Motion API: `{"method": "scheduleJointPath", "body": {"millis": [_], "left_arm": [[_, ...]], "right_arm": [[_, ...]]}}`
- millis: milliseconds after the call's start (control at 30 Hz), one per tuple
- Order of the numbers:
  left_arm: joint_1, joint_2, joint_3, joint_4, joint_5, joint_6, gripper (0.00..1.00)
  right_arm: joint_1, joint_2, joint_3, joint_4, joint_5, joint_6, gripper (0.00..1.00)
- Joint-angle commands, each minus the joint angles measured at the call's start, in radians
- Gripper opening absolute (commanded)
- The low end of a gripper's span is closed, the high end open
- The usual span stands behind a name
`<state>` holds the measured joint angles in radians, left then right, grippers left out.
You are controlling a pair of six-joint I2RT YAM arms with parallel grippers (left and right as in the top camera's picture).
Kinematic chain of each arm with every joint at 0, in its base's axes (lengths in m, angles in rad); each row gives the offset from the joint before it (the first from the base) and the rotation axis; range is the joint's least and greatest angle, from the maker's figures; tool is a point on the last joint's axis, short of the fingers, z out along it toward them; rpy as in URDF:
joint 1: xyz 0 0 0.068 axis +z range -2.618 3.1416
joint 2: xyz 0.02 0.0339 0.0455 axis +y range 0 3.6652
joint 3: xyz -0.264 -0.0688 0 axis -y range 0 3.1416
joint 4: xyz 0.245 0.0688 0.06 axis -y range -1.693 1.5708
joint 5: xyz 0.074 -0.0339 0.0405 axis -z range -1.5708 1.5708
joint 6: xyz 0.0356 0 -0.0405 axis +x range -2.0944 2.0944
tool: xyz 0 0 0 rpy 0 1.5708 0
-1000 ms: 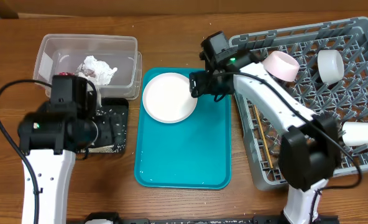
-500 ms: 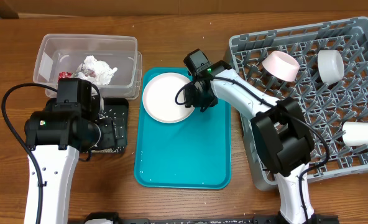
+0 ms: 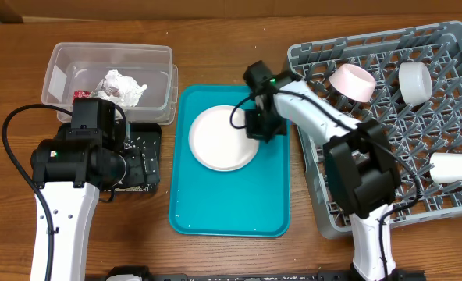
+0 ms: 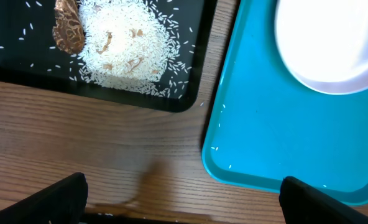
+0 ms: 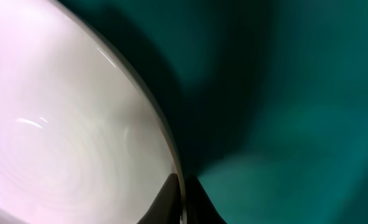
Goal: Sort waste into correct bins and load items into the dishwasher
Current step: 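Grasp the white plate rim with the right gripper and lift it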
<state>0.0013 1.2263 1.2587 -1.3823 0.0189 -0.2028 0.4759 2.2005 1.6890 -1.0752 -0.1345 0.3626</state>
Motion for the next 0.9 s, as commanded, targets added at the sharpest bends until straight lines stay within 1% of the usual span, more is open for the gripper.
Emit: {"method": "scheduleJointPath", "body": {"millis": [0,100,267,367,400,500,633,733,867], "left_arm": [[-0.002,0.002,-0.001,0.003,-0.003,-0.007,1.00],[-0.002,0.002,-0.001,0.003,-0.003,-0.007,1.00],[-0.002,0.002,-0.001,0.003,-0.003,-0.007,1.00],[-0.002,0.002,-0.001,0.003,-0.003,-0.007,1.00],[-0.002,0.002,-0.001,0.003,-0.003,-0.007,1.00],[-0.002,0.002,-0.001,0.003,-0.003,-0.007,1.00],[-0.002,0.002,-0.001,0.003,-0.003,-0.007,1.00],[-0.002,0.002,-0.001,0.003,-0.003,-0.007,1.00],[-0.002,0.002,-0.001,0.003,-0.003,-0.007,1.00]], "right_arm": [[-0.050,-0.135,0.056,-0.040,0.164,-0.065,0.04],[-0.081,-0.246,0.104,-0.063,0.279,-0.096,0.04],[-0.132,-0.424,0.148,-0.016,0.487,-0.117,0.04],[-0.164,-0.491,0.148,0.036,0.575,-0.204,0.04],[-0.177,-0.501,0.148,0.049,0.622,-0.230,0.04],[-0.204,-0.497,0.140,0.048,0.753,-0.237,0.04],[-0.232,-0.483,0.081,0.040,0.847,-0.222,0.04],[-0.236,-0.483,0.010,0.036,0.896,-0.150,0.04],[-0.236,-0.483,-0.090,0.046,0.892,-0.067,0.04]]}}
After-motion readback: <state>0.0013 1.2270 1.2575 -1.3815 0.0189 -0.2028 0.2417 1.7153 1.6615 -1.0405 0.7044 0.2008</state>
